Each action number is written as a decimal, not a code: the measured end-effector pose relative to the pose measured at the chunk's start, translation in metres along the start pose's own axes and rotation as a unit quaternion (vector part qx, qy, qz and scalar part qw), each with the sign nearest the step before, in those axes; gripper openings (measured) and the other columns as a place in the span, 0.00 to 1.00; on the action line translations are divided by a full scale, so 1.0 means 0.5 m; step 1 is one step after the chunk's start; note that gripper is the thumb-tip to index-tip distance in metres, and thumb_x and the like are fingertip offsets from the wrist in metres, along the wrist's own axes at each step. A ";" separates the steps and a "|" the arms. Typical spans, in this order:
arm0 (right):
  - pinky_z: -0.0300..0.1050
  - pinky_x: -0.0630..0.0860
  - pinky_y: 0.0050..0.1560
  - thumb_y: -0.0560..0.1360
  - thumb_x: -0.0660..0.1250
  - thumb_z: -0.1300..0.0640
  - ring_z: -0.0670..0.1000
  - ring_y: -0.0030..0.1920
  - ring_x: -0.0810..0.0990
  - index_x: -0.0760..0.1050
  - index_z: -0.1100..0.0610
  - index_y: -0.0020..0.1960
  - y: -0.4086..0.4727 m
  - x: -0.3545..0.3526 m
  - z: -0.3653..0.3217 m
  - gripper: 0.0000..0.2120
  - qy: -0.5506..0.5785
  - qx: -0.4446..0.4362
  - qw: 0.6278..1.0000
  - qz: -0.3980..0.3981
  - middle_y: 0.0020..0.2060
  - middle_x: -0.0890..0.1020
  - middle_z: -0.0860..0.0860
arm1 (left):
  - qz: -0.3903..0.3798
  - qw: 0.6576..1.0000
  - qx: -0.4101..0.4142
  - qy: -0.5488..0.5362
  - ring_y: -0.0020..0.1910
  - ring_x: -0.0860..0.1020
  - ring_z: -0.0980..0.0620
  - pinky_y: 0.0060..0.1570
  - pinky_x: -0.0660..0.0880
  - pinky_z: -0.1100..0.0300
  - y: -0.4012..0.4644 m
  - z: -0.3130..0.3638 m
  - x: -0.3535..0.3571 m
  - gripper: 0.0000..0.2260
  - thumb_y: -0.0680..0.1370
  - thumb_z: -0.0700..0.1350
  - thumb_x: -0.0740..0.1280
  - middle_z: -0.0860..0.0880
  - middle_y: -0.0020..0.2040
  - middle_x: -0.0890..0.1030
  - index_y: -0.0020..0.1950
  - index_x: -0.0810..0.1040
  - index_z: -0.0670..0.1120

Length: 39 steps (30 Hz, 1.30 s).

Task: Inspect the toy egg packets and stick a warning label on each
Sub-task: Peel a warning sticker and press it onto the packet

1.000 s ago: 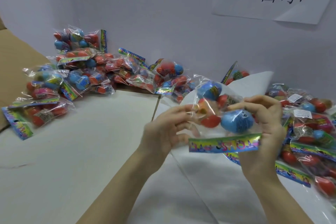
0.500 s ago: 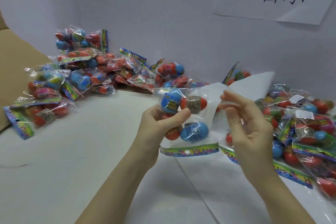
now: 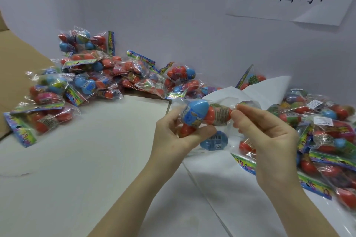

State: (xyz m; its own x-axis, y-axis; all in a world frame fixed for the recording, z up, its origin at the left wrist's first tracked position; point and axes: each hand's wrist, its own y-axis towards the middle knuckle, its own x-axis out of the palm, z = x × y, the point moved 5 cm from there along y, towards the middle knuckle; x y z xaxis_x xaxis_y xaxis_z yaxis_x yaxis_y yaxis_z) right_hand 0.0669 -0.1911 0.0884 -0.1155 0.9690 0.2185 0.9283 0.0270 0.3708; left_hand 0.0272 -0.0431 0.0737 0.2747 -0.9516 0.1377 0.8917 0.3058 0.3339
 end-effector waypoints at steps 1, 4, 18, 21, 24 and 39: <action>0.29 0.74 0.34 0.58 0.71 0.54 0.39 0.33 0.79 0.83 0.50 0.37 0.000 0.000 0.002 0.07 0.011 0.010 1.000 0.001 0.31 0.84 0.43 | -0.003 1.000 0.002 0.000 0.34 0.80 0.61 0.30 0.72 0.72 -0.002 0.002 0.002 0.15 0.59 0.45 0.73 0.58 0.32 0.81 0.45 0.78 0.51; 0.29 0.74 0.34 0.59 0.71 0.54 0.39 0.32 0.79 0.83 0.49 0.36 -0.001 0.000 0.001 0.06 -0.006 0.010 1.000 0.002 0.31 0.83 0.44 | -0.002 1.000 0.016 0.008 0.34 0.80 0.61 0.30 0.73 0.72 -0.005 0.005 0.004 0.16 0.59 0.47 0.73 0.55 0.35 0.81 0.46 0.77 0.50; 0.32 0.72 0.26 0.67 0.67 0.58 0.42 0.27 0.77 0.77 0.56 0.38 0.006 -0.009 0.026 0.02 0.015 0.108 0.994 0.013 0.28 0.82 0.47 | -0.004 1.000 -0.010 0.028 0.39 0.77 0.68 0.34 0.70 0.76 -0.004 -0.001 0.006 0.15 0.75 0.56 0.53 0.61 0.39 0.81 0.51 0.77 0.54; 0.32 0.74 0.30 0.71 0.66 0.60 0.41 0.29 0.78 0.77 0.56 0.40 0.007 -0.013 0.026 0.02 0.015 0.093 0.995 0.031 0.28 0.82 0.47 | 0.050 0.997 0.001 0.067 0.33 0.76 0.64 0.30 0.70 0.74 0.001 -0.001 -0.003 0.12 0.76 0.52 0.57 0.59 0.33 0.81 0.44 0.80 0.56; 0.31 0.74 0.30 0.73 0.65 0.62 0.40 0.28 0.78 0.76 0.56 0.39 0.008 -0.018 0.026 0.05 0.023 0.085 0.995 0.050 0.27 0.81 0.45 | 0.099 0.993 0.024 0.066 0.27 0.78 0.61 0.26 0.70 0.71 0.002 0.002 -0.020 0.09 0.76 0.43 0.66 0.57 0.32 0.82 0.39 0.81 0.54; 0.31 0.76 0.35 0.71 0.67 0.59 0.40 0.35 0.81 0.79 0.49 0.45 0.004 -0.021 0.023 0.06 -0.036 0.037 0.996 0.073 0.35 0.84 0.43 | 0.121 0.990 -0.064 0.037 0.26 0.76 0.62 0.27 0.71 0.70 0.000 -0.015 -0.024 0.09 0.76 0.46 0.64 0.56 0.27 0.80 0.37 0.78 0.46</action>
State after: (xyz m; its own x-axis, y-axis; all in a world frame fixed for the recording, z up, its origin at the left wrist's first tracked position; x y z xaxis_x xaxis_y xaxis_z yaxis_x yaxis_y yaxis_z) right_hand 0.0740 -0.1983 0.0766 0.0455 0.9789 0.1992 0.9571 -0.0998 0.2720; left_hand 0.0267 -0.0320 0.0650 0.5077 -0.8519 0.1286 0.8331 0.5235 0.1787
